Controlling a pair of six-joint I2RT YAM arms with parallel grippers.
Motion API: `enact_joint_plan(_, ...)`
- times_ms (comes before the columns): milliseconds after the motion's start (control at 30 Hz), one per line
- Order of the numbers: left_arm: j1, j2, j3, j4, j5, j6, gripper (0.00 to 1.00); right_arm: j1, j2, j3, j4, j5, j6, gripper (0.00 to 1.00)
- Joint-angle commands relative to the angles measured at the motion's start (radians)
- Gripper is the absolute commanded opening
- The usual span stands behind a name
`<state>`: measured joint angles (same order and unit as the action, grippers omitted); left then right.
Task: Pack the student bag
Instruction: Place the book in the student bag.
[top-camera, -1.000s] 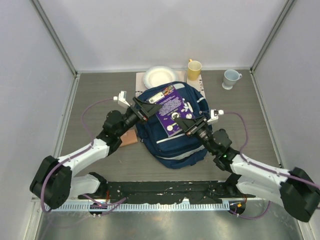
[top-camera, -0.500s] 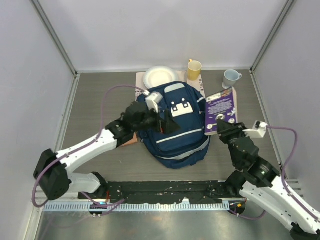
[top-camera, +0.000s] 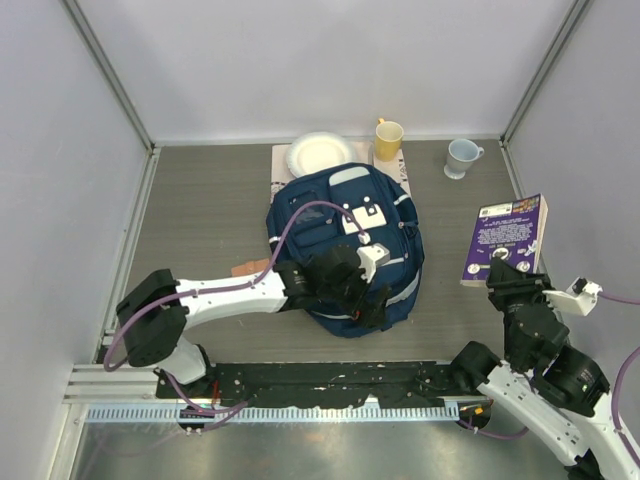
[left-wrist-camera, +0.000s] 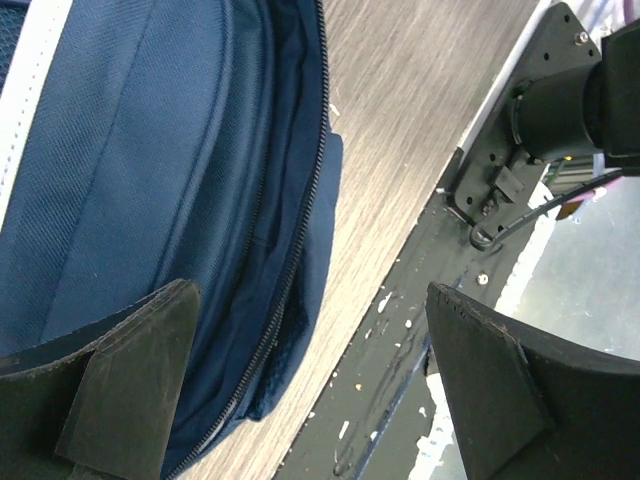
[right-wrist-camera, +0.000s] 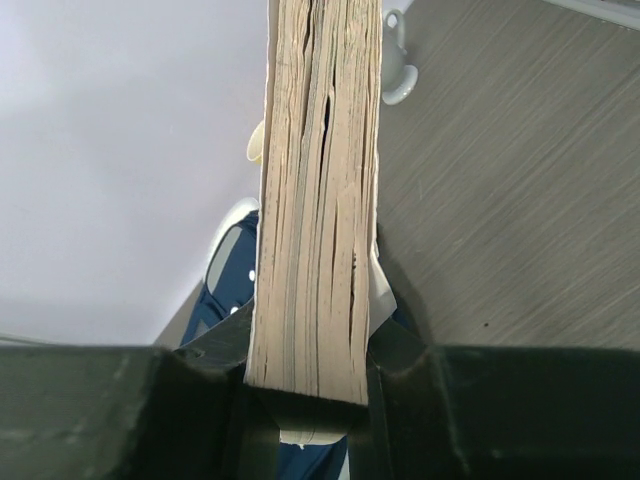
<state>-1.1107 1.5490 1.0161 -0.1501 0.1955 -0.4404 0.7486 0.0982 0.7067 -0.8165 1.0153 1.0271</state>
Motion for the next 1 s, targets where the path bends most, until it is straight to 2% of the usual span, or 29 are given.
enact_joint_plan(0,-0.001,0.036,0.061,-0.002,-0.028,0.020,1.00,-0.003,0.017,0.033,-0.015,0.036,0.070,0.01)
enact_joint_plan(100,-0.001,0.062,0.079,-0.002,-0.024,0.014,0.99,-0.002,0.029,0.030,-0.026,0.011,0.086,0.01)
enact_joint_plan(300,-0.003,0.095,0.090,-0.003,-0.018,-0.004,0.89,-0.002,0.015,0.013,-0.032,-0.011,0.102,0.01)
enact_joint_plan(400,-0.005,0.112,0.093,-0.005,-0.014,-0.023,0.76,-0.002,0.009,0.020,-0.045,-0.014,0.103,0.01)
enact_joint_plan(533,-0.006,0.122,0.099,-0.014,-0.021,-0.034,0.50,-0.003,0.006,0.027,-0.062,-0.020,0.111,0.01)
enact_joint_plan(600,-0.006,0.115,0.098,-0.014,-0.022,-0.037,0.46,-0.002,0.006,0.027,-0.070,-0.038,0.114,0.01)
enact_joint_plan(733,-0.005,0.109,0.101,-0.016,-0.028,-0.034,0.23,0.000,0.006,0.016,-0.099,-0.066,0.146,0.02)
enact_joint_plan(767,-0.006,0.109,0.107,-0.020,-0.030,-0.032,0.21,-0.002,0.003,0.013,-0.104,-0.070,0.152,0.02)
enact_joint_plan(800,-0.006,0.111,0.107,-0.026,-0.027,-0.031,0.09,-0.002,0.000,0.010,-0.111,-0.081,0.157,0.02)
enact_joint_plan(900,-0.006,0.111,0.108,-0.025,-0.025,-0.037,0.00,0.000,-0.012,-0.003,-0.122,-0.098,0.171,0.02)
enact_joint_plan(967,-0.006,0.109,0.111,-0.025,-0.016,-0.040,0.00,-0.002,-0.017,-0.012,-0.127,-0.103,0.179,0.02)
